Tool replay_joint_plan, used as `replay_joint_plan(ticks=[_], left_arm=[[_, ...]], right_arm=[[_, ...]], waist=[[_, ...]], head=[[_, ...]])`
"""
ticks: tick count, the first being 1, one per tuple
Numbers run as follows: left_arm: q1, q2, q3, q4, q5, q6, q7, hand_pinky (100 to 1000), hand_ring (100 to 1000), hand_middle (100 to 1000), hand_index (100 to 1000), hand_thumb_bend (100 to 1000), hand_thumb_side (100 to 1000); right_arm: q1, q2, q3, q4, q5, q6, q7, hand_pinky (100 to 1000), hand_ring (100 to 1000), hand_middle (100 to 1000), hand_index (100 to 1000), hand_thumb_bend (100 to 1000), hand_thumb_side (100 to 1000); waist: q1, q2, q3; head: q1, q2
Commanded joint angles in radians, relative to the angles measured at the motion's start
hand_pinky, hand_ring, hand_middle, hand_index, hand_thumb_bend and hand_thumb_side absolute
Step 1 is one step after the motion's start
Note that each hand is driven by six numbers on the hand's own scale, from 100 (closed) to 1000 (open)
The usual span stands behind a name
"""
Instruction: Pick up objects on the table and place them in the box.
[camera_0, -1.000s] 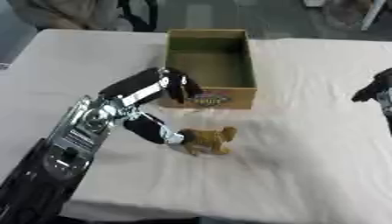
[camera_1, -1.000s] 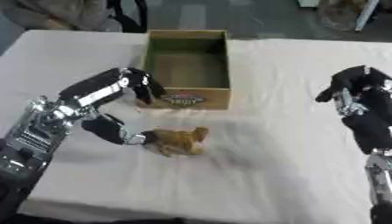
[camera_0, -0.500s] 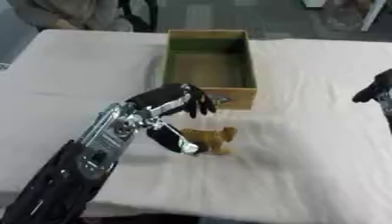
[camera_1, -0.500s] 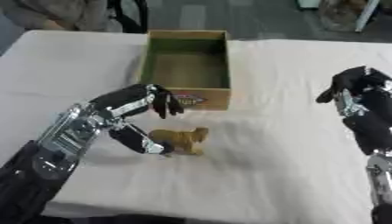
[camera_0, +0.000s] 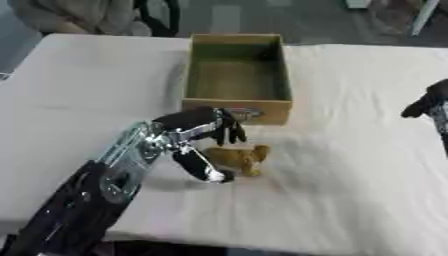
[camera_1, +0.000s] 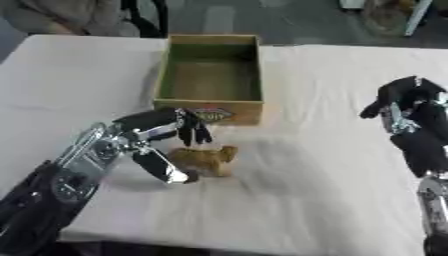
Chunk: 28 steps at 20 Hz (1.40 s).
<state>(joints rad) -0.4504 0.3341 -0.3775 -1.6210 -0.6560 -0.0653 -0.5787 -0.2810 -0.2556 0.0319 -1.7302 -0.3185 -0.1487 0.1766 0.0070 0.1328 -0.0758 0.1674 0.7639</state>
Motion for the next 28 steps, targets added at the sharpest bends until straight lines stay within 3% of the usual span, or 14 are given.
replay_joint_plan(ticks=[1,17,20,22,23,28], left_arm=[[-0.019,0.006,0.002,0.012,-0.018,-0.006,-0.007,607,540,570,736,514,148],[-0.03,-0.011,-0.005,0.077,-0.066,-0.009,0.047,553,483,519,689,430,162],[-0.029,-0.011,-0.008,0.078,-0.068,-0.012,0.044,527,455,496,670,352,165],[-0.026,-0.01,-0.011,0.078,-0.069,-0.016,0.042,509,432,476,649,234,173],[-0.025,-0.01,-0.011,0.078,-0.07,-0.018,0.043,487,400,451,625,121,180],[-0.017,-0.007,-0.003,0.07,-0.054,-0.021,0.074,387,276,355,530,100,228]], right_arm=[[-0.012,-0.012,-0.003,-0.01,0.0,-0.002,0.005,451,404,279,506,100,164],[-0.013,-0.01,-0.001,-0.009,0.0,-0.002,0.007,451,404,279,506,100,163],[-0.014,-0.009,-0.001,-0.009,-0.001,-0.002,0.007,451,404,279,506,100,162],[-0.014,-0.009,-0.001,-0.009,-0.001,-0.001,0.008,451,403,279,506,100,162],[-0.014,-0.009,-0.001,-0.009,-0.001,-0.001,0.008,451,403,279,505,100,162],[-0.014,-0.009,-0.001,-0.009,-0.001,-0.001,0.008,450,403,279,505,100,162]], waist=[[-0.001,-0.014,-0.001],[-0.001,-0.013,-0.004],[-0.001,-0.013,-0.005],[-0.001,-0.014,-0.004],[-0.001,-0.013,-0.004],[-0.002,-0.013,-0.002]], head=[[0.002,0.006],[0.004,0.006],[0.003,0.006],[0.003,0.006],[0.003,0.006],[0.002,0.006]])
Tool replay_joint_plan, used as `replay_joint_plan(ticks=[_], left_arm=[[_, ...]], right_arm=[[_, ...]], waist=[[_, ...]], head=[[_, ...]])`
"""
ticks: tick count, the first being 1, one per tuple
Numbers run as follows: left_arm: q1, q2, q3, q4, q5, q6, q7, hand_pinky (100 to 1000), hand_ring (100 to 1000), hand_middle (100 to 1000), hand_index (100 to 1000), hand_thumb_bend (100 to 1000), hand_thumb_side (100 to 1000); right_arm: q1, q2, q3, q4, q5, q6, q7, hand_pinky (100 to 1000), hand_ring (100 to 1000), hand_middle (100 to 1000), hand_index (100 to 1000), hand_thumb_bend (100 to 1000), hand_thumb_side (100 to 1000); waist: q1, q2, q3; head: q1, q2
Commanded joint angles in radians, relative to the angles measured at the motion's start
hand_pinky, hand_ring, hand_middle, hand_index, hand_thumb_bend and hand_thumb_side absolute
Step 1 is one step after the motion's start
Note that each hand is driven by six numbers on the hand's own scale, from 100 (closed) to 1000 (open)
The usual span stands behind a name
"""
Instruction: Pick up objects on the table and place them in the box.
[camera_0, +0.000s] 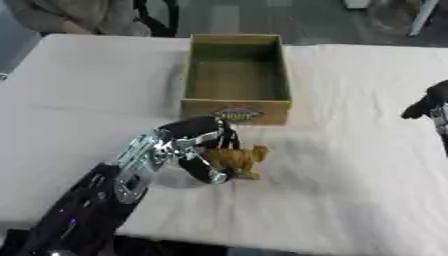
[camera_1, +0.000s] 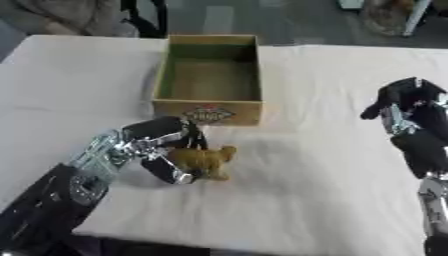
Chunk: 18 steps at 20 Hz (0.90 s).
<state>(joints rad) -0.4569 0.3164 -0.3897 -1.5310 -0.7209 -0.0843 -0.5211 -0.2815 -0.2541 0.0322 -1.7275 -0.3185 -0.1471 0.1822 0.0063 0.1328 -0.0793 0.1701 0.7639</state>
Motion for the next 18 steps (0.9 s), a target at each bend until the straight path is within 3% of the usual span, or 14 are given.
replay_joint_plan(ticks=[1,2,3,12,18], left_arm=[[-0.01,0.013,0.012,-0.027,0.012,-0.003,0.022,373,258,341,517,100,235],[-0.01,0.016,0.014,-0.034,0.012,-0.004,0.026,351,234,323,490,100,332],[-0.01,0.021,0.02,-0.046,0.016,-0.005,0.032,338,217,307,475,100,251],[-0.044,0.098,0.088,-0.147,0.072,0.037,0.107,281,146,247,423,100,264],[-0.135,0.168,0.145,-0.149,0.092,0.086,0.156,272,137,244,423,100,266]], right_arm=[[-0.013,-0.01,-0.002,-0.012,-0.001,-0.003,0.002,450,403,279,505,100,161],[-0.013,-0.01,-0.002,-0.012,0.0,-0.003,0.002,450,403,279,505,100,164],[-0.013,-0.011,-0.002,-0.012,0.0,-0.003,0.001,450,403,279,505,100,161],[-0.01,-0.014,-0.005,-0.011,0.001,-0.004,-0.002,450,403,279,505,100,160],[-0.009,-0.015,-0.004,-0.01,0.001,-0.003,-0.002,450,403,279,505,100,160]], waist=[[-0.001,-0.013,0.001],[-0.001,-0.013,0.001],[-0.001,-0.013,0.002],[0.0,-0.015,0.007],[0.0,-0.016,0.005]], head=[[-0.001,0.006],[-0.001,0.006],[-0.002,0.006],[-0.006,0.006],[-0.004,0.002]])
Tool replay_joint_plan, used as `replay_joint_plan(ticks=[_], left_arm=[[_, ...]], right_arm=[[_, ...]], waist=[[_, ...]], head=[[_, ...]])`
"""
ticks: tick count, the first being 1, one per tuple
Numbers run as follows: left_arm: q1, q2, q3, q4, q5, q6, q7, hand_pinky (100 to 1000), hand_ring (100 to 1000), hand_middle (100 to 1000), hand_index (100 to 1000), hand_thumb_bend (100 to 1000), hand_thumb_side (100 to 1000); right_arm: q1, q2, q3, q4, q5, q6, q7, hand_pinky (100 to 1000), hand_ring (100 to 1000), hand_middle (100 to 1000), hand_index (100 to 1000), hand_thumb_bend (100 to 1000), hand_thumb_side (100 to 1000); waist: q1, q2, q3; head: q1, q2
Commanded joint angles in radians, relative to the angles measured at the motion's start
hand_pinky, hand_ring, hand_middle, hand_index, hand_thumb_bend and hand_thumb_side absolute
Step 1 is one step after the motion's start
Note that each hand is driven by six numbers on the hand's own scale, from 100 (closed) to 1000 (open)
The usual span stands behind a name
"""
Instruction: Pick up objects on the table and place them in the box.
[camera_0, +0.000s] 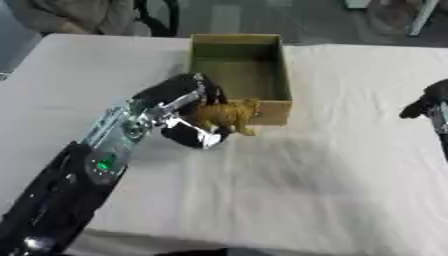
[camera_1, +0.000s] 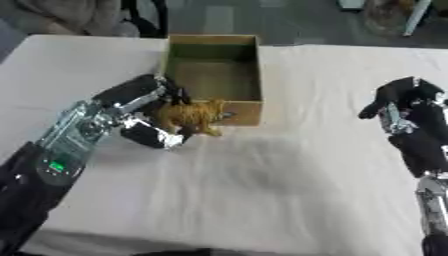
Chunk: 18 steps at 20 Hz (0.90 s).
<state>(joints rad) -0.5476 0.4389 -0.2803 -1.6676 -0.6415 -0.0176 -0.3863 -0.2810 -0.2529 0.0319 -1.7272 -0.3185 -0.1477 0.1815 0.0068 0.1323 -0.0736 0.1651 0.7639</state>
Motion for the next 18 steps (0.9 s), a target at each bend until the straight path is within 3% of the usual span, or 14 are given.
replay_joint_plan(ticks=[1,5,10,18], left_arm=[[-0.065,0.054,0.045,0.001,0.015,0.028,0.031,270,133,240,421,100,280],[-0.147,0.071,0.072,0.103,0.029,0.069,0.086,274,135,240,421,100,276],[-0.251,0.051,0.086,0.292,0.008,0.08,0.167,282,145,246,427,100,286],[-0.395,-0.018,0.106,0.572,-0.068,0.006,0.284,297,158,257,438,100,290]], right_arm=[[-0.009,-0.016,-0.004,-0.01,0.001,-0.003,-0.001,450,402,278,505,100,161],[-0.012,-0.014,-0.002,-0.01,0.0,-0.003,0.001,450,402,278,505,100,161],[-0.019,-0.01,0.001,-0.011,-0.002,-0.002,0.005,449,402,278,505,100,161],[-0.042,-0.003,0.013,-0.015,-0.006,0.0,0.016,449,401,277,505,100,163]], waist=[[-0.001,-0.016,-0.002],[-0.003,-0.012,-0.007],[-0.008,-0.003,-0.017],[-0.013,0.02,-0.049]], head=[[0.001,0.002],[0.006,0.0],[0.015,-0.006],[0.041,-0.024]])
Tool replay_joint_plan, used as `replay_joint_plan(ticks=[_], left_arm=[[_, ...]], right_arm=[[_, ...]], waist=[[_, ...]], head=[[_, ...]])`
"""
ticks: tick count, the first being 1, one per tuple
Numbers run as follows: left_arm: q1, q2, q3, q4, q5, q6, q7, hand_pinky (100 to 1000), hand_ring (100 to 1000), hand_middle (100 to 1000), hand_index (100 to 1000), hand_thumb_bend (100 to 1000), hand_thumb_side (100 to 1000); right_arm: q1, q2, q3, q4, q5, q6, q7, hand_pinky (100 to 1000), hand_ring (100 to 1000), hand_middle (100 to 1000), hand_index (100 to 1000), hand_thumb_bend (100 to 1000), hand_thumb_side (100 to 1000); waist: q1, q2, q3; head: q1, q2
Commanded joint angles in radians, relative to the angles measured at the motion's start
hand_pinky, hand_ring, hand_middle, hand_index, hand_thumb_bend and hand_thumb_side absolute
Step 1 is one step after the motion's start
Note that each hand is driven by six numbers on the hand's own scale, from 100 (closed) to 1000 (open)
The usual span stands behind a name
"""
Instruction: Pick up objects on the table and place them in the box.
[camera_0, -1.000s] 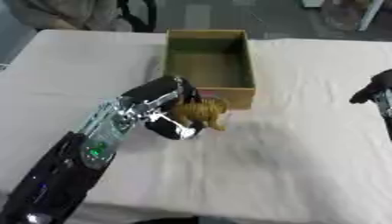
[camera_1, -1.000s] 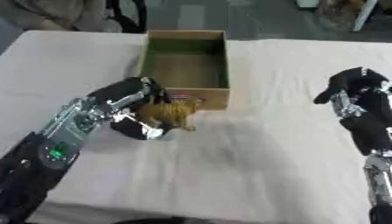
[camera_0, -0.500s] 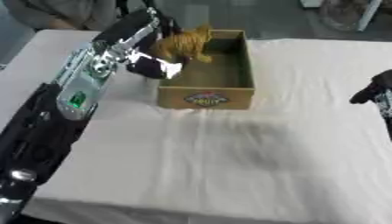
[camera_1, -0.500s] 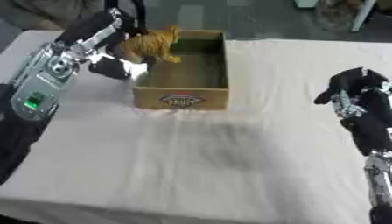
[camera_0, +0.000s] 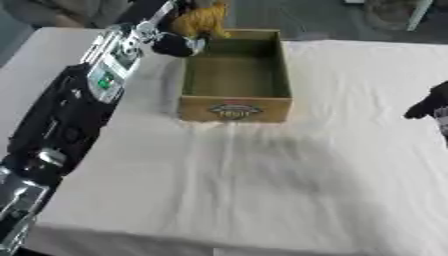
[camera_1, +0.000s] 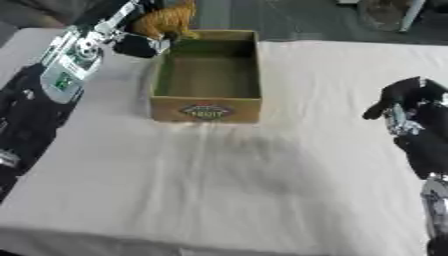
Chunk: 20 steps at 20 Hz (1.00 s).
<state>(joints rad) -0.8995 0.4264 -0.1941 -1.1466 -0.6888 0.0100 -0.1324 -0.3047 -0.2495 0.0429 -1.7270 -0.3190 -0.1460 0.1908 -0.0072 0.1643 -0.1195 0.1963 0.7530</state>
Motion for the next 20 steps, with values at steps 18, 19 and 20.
replay_joint_plan(ticks=[18,19,20], left_arm=[[-0.09,-0.107,0.059,0.334,-0.134,-0.061,0.063,382,261,345,514,100,254],[-0.09,-0.109,0.059,0.338,-0.138,-0.061,0.042,393,276,358,526,100,252],[-0.089,-0.112,0.058,0.341,-0.141,-0.061,0.021,400,286,366,534,100,250]], right_arm=[[-0.046,0.009,0.012,-0.02,-0.009,0.004,0.02,450,402,278,505,100,160],[-0.047,0.009,0.013,-0.02,-0.009,0.005,0.02,450,402,278,505,100,160],[-0.049,0.01,0.013,-0.02,-0.01,0.005,0.02,450,402,278,505,100,159]], waist=[[0.007,0.008,-0.039],[0.007,0.009,-0.04],[0.007,0.009,-0.042]], head=[[0.031,-0.023],[0.032,-0.024],[0.033,-0.024]])
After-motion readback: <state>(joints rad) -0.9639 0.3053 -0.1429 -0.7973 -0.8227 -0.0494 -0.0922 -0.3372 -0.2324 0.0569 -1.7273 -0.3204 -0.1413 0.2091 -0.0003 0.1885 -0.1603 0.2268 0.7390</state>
